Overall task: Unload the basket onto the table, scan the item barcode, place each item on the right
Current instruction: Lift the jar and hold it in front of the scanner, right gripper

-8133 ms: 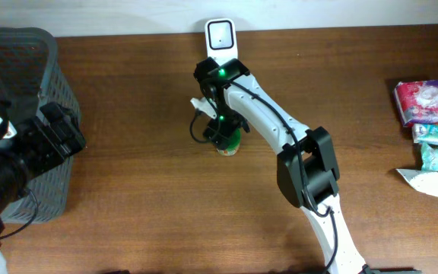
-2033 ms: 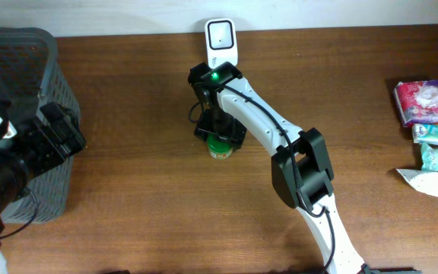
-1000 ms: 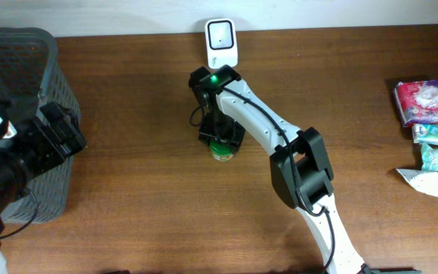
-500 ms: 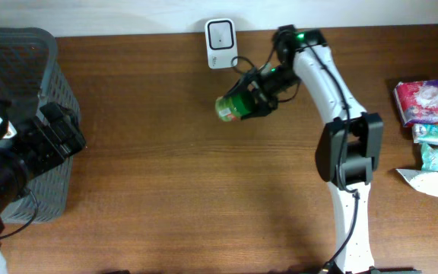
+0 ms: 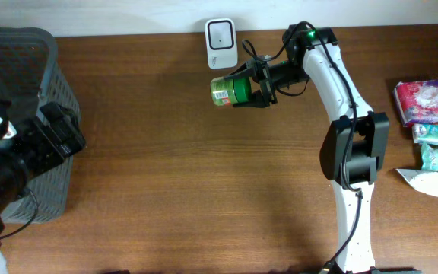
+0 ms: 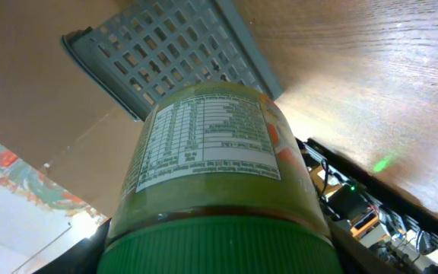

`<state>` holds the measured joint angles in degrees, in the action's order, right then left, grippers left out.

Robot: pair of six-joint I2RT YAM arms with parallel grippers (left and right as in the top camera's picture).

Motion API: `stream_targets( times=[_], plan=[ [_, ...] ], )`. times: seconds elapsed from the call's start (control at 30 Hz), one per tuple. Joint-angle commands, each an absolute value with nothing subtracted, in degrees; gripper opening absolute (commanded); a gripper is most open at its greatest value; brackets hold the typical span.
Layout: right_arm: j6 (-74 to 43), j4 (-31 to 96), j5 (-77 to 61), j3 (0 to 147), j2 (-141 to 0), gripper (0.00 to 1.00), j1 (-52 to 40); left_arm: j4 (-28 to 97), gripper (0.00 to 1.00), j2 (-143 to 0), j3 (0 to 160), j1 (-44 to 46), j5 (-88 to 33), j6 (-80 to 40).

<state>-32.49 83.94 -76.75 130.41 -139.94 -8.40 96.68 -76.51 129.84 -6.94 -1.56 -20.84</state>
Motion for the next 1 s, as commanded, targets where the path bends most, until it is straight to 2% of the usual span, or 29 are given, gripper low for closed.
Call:
stream_targets(
  times=[0.0,0.73,0.9,0.97],
  plan=[
    [-31.48,83.96,-82.65,131.87,-139.87,0.59,-8.6,96.71,0.99,-76.49,129.78,-7.31,-1.98,-21.41],
    [-31.48,82.43,-83.09,131.87,-139.87,0.59,-8.6,96.71,0.99,-76.47,129.78,-7.31,-1.98,-21.41],
    [-31.51,82.41,-78.24,131.87,-139.87,0.59,-8.62,96.71,0.99,-76.49,129.78,-7.31,-1.98,-21.41],
    [-32.18,82.32,-69.89,131.87,-139.87,0.59,-8.93,96.71,0.99,-76.49,129.78,-7.31,-1.98,-21.41]
  ],
)
